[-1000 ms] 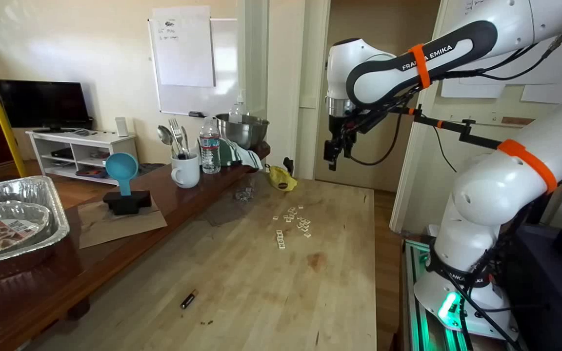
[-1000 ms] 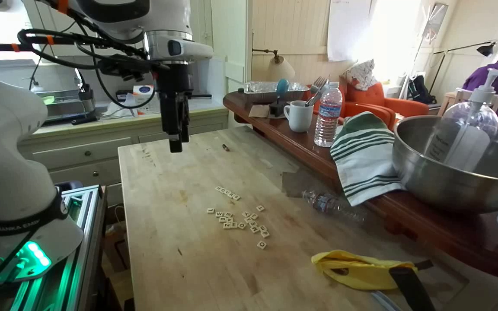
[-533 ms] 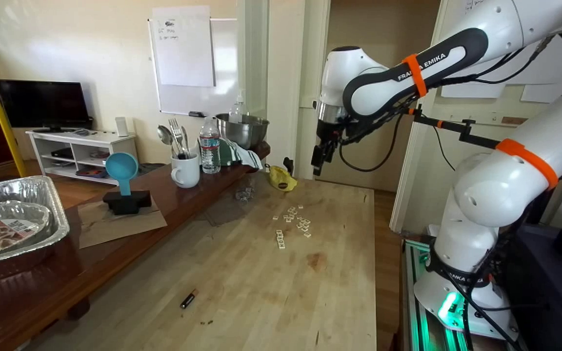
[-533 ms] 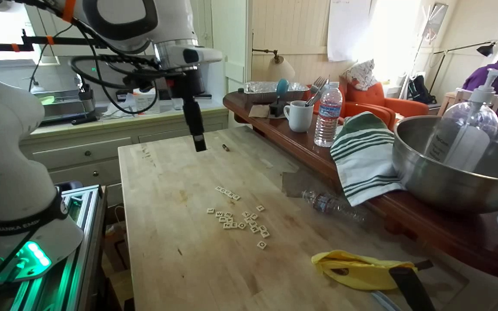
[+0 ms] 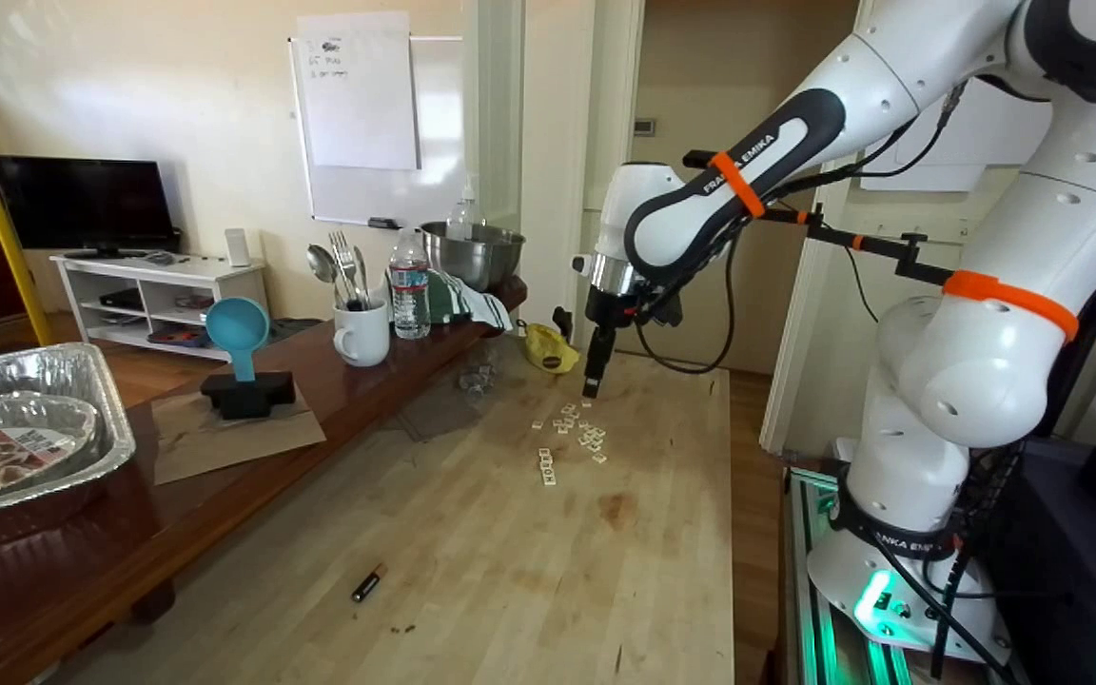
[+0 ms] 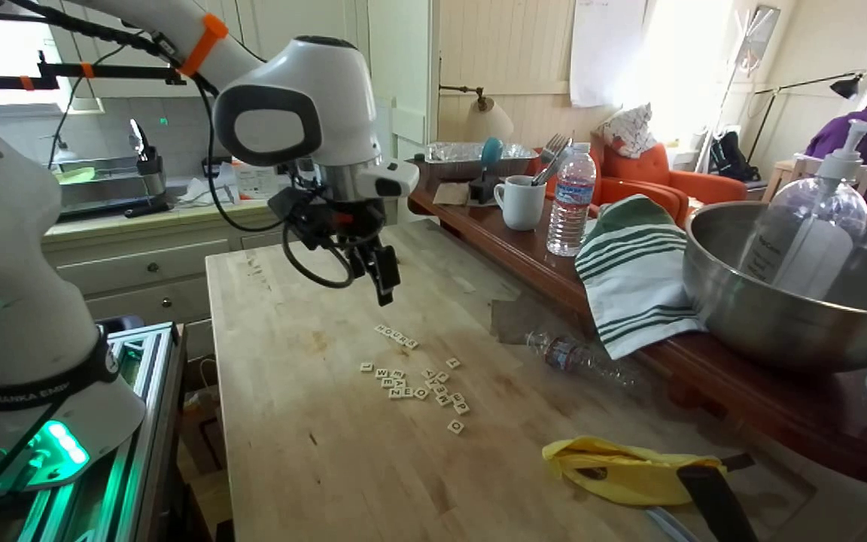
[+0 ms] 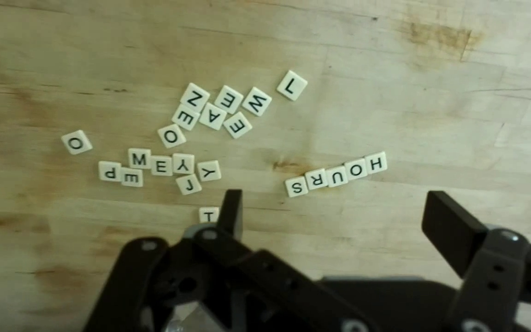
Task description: Arrange the small objects on the table
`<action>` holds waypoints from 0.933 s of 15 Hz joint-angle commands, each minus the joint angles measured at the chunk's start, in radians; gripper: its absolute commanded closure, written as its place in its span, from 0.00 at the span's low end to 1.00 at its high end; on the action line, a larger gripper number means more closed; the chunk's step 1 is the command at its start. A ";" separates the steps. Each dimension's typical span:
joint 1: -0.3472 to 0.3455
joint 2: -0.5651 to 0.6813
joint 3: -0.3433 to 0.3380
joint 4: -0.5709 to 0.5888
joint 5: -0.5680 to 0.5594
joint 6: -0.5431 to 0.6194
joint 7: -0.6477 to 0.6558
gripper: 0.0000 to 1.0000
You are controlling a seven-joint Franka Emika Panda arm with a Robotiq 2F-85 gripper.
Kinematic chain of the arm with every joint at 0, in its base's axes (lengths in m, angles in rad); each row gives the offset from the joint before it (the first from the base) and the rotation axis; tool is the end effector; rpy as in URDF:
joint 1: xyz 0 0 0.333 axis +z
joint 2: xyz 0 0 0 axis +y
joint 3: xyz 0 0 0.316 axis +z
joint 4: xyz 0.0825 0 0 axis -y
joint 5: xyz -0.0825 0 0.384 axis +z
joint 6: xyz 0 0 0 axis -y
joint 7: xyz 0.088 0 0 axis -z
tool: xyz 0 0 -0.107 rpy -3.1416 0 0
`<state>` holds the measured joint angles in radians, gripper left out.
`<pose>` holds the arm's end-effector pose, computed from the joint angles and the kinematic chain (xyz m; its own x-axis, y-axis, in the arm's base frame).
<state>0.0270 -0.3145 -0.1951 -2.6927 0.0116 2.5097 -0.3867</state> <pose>0.4019 -0.0650 0.3418 0.9674 0.2103 0.1412 0.2146 -0.9766 -0.0159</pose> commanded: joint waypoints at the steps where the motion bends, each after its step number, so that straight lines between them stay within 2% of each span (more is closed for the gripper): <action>1: 0.001 0.031 -0.001 0.012 0.052 -0.004 -0.067 0.00; 5: -0.002 0.051 0.005 0.023 0.062 -0.004 -0.083 0.00; 8: -0.007 0.097 0.019 0.024 0.016 0.055 -0.087 0.00; 9: -0.008 0.124 0.022 0.027 0.008 0.092 -0.090 0.25; 10: -0.010 0.148 0.027 0.029 -0.003 0.126 -0.089 0.25; 11: -0.009 0.174 0.031 0.033 -0.010 0.162 -0.094 0.32; 14: -0.007 0.254 0.038 0.041 -0.010 0.278 -0.110 0.58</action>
<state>0.0325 -0.1545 -0.1728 -2.6711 0.0100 2.6935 -0.4728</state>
